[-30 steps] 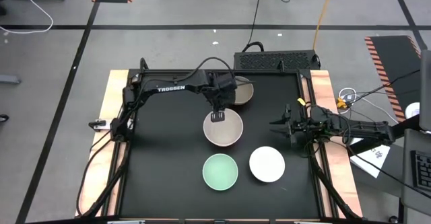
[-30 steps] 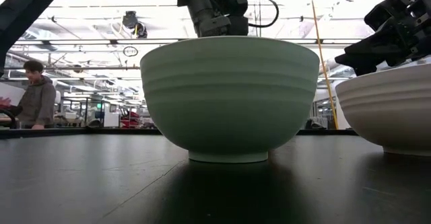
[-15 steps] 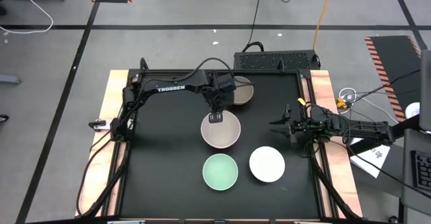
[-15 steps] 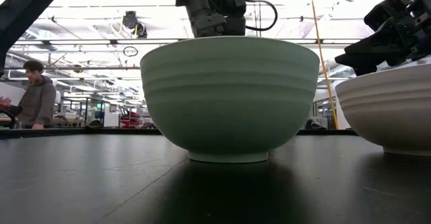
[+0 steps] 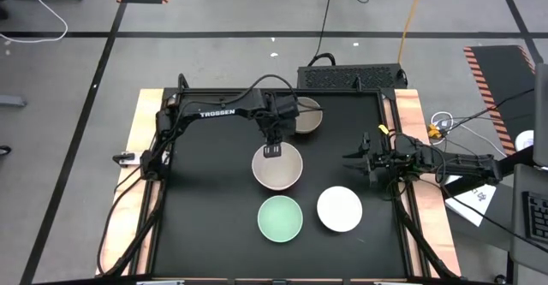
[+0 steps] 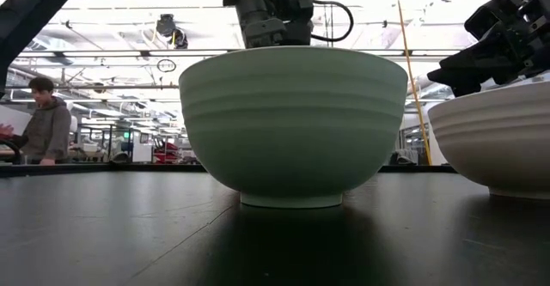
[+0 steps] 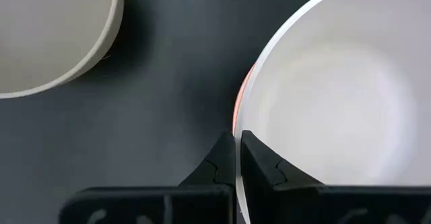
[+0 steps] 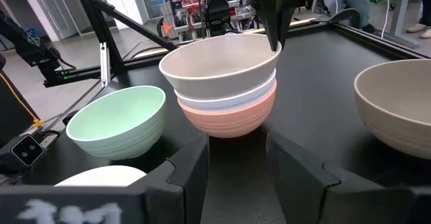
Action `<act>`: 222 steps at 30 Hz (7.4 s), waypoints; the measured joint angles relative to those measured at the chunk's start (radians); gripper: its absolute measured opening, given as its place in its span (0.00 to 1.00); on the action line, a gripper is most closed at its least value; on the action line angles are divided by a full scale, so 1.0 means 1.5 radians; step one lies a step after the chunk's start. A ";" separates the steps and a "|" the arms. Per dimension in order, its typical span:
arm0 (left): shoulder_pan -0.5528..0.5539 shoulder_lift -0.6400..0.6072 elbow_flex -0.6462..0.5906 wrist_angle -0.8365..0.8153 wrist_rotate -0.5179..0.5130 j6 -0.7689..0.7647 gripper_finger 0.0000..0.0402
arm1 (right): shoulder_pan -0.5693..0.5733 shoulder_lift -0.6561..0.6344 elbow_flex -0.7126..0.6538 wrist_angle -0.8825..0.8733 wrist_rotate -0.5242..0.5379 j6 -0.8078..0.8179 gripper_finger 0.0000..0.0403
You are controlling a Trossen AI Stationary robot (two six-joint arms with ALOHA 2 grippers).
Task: Nest bowls inside each other
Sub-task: Stack the light gray bowl on the top white bowl, then stack the dark gray bowl on the light gray bowl
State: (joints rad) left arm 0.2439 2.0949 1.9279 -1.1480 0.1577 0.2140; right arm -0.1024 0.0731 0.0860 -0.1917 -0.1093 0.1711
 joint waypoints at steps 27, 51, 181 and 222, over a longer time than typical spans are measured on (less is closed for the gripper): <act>-0.030 0.001 -0.001 0.033 -0.045 -0.008 0.02 | 0.000 0.000 0.000 0.000 0.000 0.000 0.36; -0.035 0.004 -0.002 0.029 -0.054 -0.004 0.42 | 0.000 0.000 0.000 0.000 0.000 0.000 0.36; -0.318 -1.058 -0.698 0.389 -0.105 -0.095 0.26 | 0.000 0.045 -0.026 0.110 0.001 0.033 0.36; -0.282 -1.348 -0.964 0.498 -0.218 -0.133 0.24 | 0.000 0.045 -0.026 0.110 0.002 0.030 0.36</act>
State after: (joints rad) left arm -0.1795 0.0724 0.4817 -0.4003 -0.1693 0.0148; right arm -0.1024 0.1410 0.0469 -0.0269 -0.1059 0.2165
